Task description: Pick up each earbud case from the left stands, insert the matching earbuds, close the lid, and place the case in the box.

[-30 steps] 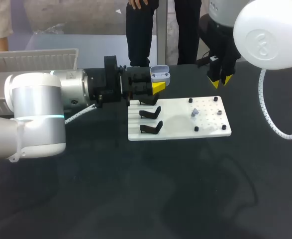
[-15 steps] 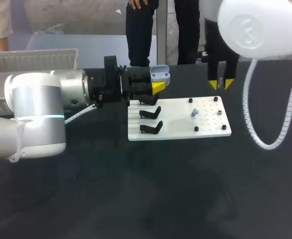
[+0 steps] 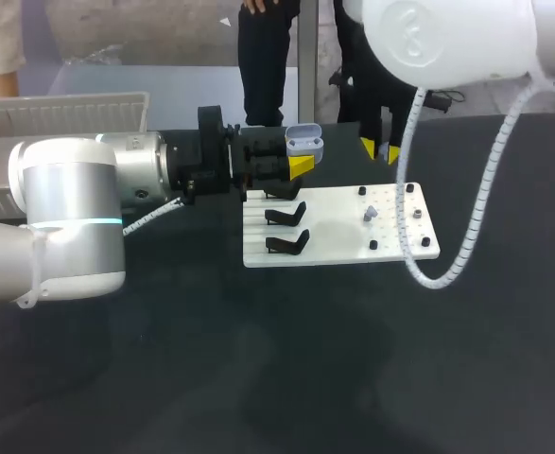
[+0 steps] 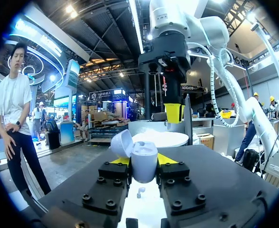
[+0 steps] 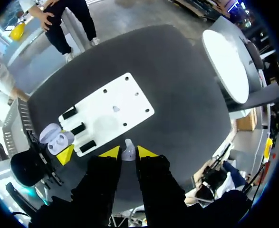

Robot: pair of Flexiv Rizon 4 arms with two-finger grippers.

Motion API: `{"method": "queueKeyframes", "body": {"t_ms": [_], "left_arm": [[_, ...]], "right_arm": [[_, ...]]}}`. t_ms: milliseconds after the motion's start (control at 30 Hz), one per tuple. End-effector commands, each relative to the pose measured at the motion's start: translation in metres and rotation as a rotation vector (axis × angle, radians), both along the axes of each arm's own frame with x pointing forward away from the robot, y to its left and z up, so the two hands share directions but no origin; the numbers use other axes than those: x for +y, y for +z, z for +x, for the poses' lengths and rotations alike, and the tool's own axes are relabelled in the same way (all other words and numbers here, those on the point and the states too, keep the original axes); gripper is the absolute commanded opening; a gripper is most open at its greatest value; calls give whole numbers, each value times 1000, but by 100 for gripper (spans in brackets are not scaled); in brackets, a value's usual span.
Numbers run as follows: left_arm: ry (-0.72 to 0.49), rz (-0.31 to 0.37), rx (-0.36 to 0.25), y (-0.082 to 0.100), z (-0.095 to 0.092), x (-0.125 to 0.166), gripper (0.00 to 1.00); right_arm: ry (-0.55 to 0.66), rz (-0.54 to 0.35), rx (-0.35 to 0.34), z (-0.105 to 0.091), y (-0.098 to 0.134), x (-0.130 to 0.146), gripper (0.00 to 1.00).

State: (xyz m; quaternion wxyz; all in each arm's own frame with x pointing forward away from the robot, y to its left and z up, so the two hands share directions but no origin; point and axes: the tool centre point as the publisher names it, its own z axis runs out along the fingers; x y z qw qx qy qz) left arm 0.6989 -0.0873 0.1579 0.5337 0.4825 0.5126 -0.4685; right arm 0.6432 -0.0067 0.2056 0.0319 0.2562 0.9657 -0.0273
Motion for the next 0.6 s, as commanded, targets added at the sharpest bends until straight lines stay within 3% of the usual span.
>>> {"method": "queueKeyframes", "body": {"t_ms": [33, 333, 600], "left_arm": [[9, -4, -5, -1, -2, 0, 0], [9, -4, -5, -1, -2, 0, 0], [9, -4, -5, -1, -2, 0, 0]], "right_arm": [[2, 2, 3, 1, 0, -1, 0], [2, 2, 3, 1, 0, -1, 0], [-58, 65, 5, 14, 20, 23, 0]]}}
